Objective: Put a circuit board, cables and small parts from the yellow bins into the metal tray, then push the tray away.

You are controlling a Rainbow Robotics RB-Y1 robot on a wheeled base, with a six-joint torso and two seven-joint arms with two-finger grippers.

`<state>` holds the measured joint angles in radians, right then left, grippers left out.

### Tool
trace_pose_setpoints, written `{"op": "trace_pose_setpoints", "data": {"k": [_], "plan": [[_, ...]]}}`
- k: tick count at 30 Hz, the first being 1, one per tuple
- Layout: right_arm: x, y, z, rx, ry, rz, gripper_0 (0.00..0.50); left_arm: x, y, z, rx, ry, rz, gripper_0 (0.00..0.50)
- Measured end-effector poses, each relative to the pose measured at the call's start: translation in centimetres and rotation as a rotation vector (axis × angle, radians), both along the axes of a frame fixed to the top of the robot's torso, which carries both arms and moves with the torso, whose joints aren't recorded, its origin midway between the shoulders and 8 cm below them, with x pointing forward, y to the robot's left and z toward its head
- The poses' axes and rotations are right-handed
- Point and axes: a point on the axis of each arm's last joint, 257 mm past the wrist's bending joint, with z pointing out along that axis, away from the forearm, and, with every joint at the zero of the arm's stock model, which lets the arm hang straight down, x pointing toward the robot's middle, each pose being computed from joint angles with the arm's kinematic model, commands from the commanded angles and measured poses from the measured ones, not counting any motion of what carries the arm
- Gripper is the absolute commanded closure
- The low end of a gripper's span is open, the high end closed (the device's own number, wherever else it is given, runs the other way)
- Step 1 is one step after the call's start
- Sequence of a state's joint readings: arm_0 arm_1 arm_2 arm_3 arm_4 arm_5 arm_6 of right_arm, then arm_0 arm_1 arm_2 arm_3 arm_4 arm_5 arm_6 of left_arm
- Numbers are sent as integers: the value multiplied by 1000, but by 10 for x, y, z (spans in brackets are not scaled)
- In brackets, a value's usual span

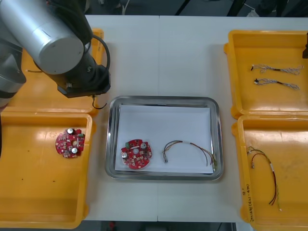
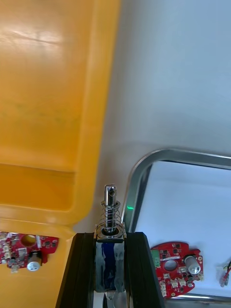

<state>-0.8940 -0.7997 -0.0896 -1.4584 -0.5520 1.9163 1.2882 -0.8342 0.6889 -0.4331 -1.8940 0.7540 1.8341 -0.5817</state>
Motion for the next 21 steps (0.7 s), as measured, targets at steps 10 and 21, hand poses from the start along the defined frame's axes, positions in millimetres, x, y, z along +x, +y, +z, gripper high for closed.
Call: {"op": "trace_pose_setpoints", "data": {"k": [10, 21], "plan": [[9, 12, -10, 118, -46, -195, 0, -6, -56, -23, 3, -11, -110, 494], [8, 18, -36, 317, -23, -472, 0, -4, -83, -66, -63, 23, -33, 493]]}}
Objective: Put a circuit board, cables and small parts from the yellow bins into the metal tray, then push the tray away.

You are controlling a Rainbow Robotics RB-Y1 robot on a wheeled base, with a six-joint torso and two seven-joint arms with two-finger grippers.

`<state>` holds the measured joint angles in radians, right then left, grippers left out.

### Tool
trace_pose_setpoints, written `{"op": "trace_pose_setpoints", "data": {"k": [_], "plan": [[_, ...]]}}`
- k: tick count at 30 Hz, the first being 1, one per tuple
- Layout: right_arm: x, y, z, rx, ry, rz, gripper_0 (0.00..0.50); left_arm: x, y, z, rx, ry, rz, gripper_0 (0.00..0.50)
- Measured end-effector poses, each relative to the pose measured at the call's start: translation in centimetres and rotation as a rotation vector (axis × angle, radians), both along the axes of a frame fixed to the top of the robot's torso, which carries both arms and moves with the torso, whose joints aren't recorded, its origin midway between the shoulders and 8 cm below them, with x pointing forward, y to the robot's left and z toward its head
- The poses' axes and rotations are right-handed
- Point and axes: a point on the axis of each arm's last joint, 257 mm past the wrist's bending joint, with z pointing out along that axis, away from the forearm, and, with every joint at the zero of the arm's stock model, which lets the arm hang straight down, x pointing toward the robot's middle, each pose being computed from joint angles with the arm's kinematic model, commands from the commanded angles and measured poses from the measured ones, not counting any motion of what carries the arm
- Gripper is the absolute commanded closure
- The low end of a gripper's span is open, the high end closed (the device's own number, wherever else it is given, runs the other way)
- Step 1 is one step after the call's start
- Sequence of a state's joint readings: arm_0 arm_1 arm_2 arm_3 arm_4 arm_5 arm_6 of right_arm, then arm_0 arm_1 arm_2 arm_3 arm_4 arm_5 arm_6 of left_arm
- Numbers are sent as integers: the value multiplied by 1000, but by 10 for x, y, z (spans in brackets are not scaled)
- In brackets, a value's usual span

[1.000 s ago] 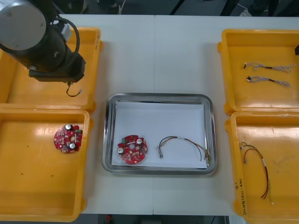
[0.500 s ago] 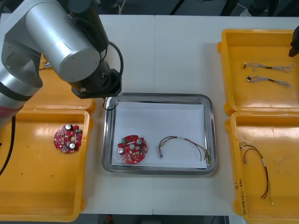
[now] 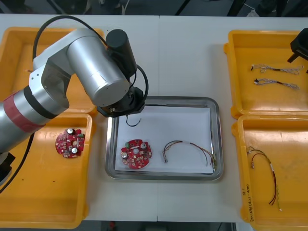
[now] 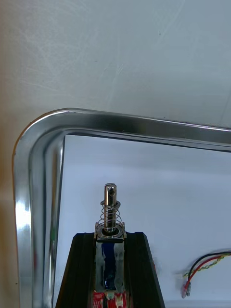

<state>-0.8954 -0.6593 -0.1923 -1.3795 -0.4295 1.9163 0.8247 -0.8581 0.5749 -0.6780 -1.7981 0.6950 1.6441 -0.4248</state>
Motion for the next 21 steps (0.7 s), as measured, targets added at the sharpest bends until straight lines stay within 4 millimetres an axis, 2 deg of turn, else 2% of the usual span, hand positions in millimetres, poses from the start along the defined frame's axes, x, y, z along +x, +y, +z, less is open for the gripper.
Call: {"op": "trace_pose_setpoints", "data": {"k": [5, 10, 14, 18, 19, 20, 21], "plan": [[-1, -2, -12, 47, 49, -55, 0, 6, -1, -16, 12, -1, 3, 487], [0, -4, -19, 92, 106, -109, 0, 11, 1, -32, 22, 3, 9, 459], [14, -4, -18, 148, 86, -208, 0, 14, 2, -41, 27, 0, 8, 456], [28, -7, -12, 155, 53, -235, 0, 13, 2, -45, 38, 2, 4, 444], [32, -9, -11, 156, 42, -241, 0, 13, 2, -45, 38, 2, 4, 405], [35, -10, -11, 162, 31, -255, 0, 13, 2, -45, 38, 2, 4, 313], [38, -11, -11, 171, 23, -277, 0, 13, 2, -45, 38, 2, 5, 182]]}}
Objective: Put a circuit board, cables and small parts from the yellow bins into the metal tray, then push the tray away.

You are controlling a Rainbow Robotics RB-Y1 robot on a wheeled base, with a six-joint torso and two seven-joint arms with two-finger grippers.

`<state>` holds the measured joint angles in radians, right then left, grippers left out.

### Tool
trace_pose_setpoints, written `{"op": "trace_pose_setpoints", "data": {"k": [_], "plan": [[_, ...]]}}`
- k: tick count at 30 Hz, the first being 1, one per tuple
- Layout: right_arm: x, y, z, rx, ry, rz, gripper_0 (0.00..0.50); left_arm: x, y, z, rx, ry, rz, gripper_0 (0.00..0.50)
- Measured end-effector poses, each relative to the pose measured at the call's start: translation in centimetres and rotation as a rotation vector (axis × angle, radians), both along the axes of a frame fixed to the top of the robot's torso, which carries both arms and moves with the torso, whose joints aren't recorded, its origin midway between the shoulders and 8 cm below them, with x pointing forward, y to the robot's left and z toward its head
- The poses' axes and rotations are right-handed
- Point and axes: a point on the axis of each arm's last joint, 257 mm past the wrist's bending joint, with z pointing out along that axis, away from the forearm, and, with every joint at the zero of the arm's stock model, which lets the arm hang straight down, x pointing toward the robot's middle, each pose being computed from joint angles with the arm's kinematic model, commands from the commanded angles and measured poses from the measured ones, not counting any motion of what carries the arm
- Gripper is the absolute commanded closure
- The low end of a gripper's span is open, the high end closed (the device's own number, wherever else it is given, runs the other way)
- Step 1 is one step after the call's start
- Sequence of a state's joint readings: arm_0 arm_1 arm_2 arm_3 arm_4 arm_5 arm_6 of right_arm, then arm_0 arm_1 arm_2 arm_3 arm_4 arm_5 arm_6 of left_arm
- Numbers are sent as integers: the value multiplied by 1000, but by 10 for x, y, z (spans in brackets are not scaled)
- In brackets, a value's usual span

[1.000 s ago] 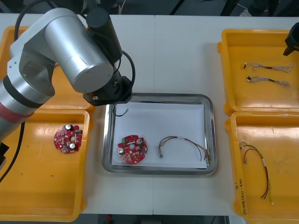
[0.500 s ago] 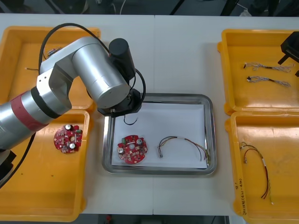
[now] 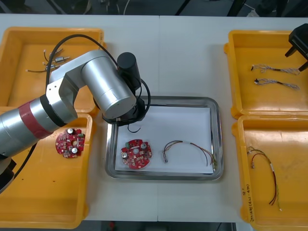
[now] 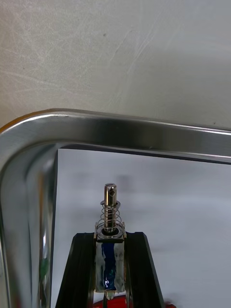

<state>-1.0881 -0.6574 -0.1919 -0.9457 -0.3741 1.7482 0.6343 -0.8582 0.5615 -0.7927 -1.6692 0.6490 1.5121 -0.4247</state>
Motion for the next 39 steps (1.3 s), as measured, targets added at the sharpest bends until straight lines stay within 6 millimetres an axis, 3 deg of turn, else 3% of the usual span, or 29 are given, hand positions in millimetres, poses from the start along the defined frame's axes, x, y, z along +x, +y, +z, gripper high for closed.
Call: {"op": "trace_pose_setpoints", "data": {"k": [1, 2, 12, 24, 29, 39], "plan": [[2, -1, -1, 11, -4, -30, 0, 0, 0, 0, 0, 0, 0, 69], [3, -3, -3, 22, -3, -61, 0, 0, 0, 0, 0, 0, 0, 0], [8, -15, -25, 49, 35, -155, 0, 0, 0, 0, -1, 0, 0, 0], [25, -27, -28, 55, -23, -245, 0, -2, 2, 2, 9, 4, 3, 0], [30, -29, -44, 85, -26, -277, 0, -9, 6, 17, 6, 29, 21, 0], [34, -23, -42, 124, -34, -286, 0, -14, 12, 54, -57, 58, 63, 0]]}}
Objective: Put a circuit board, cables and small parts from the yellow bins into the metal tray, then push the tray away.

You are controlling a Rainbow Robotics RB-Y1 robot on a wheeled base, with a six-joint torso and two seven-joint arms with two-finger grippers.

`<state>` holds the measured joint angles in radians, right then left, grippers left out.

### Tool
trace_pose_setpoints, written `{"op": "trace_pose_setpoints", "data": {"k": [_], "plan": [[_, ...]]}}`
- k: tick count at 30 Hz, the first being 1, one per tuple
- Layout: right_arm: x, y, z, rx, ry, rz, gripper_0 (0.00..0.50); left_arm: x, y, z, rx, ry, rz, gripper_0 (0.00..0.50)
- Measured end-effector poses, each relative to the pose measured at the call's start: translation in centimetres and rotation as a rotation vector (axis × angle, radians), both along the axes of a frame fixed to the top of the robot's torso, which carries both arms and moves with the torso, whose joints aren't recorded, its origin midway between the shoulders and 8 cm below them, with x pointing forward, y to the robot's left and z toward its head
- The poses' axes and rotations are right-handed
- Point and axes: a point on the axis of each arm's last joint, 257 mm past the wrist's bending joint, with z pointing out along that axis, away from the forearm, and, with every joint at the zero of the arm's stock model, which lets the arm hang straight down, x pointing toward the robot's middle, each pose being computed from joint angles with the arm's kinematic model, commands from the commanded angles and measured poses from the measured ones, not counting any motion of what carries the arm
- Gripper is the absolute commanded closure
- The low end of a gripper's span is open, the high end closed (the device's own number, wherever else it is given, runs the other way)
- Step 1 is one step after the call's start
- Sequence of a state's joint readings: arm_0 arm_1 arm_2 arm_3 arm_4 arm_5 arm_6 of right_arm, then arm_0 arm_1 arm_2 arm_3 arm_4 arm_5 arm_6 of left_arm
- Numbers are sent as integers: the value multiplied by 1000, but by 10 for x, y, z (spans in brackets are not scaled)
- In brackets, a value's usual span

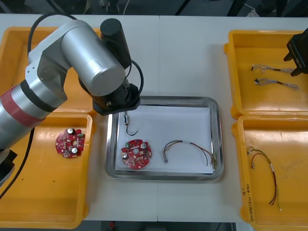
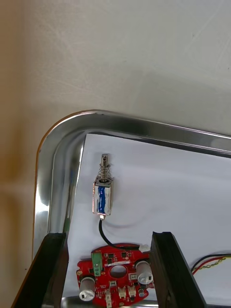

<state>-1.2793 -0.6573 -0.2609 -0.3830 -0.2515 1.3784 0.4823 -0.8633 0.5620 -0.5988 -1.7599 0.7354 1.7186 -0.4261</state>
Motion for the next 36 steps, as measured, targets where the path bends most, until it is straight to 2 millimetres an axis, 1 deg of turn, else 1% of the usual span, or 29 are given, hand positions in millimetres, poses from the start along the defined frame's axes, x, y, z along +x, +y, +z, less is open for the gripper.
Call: {"op": "trace_pose_setpoints", "data": {"k": [7, 12, 18, 26, 31, 36], "plan": [[3, -2, -15, 32, -17, -47, 0, 5, 10, 19, -44, 5, 33, 0], [3, -4, -24, 43, -21, -81, 0, 10, 24, 31, -30, -5, -5, 0], [6, -7, -33, 40, -36, -92, 0, 11, 50, 46, 22, -4, -78, 0], [4, -8, -48, 45, -35, -106, 0, 17, 83, 66, 17, -12, -25, 0], [9, -4, -49, 52, -52, -119, 0, 23, 103, 68, 35, 2, -31, 0], [14, 1, -51, 72, -69, -153, 0, 35, 123, 69, 84, 7, -113, 0]]}}
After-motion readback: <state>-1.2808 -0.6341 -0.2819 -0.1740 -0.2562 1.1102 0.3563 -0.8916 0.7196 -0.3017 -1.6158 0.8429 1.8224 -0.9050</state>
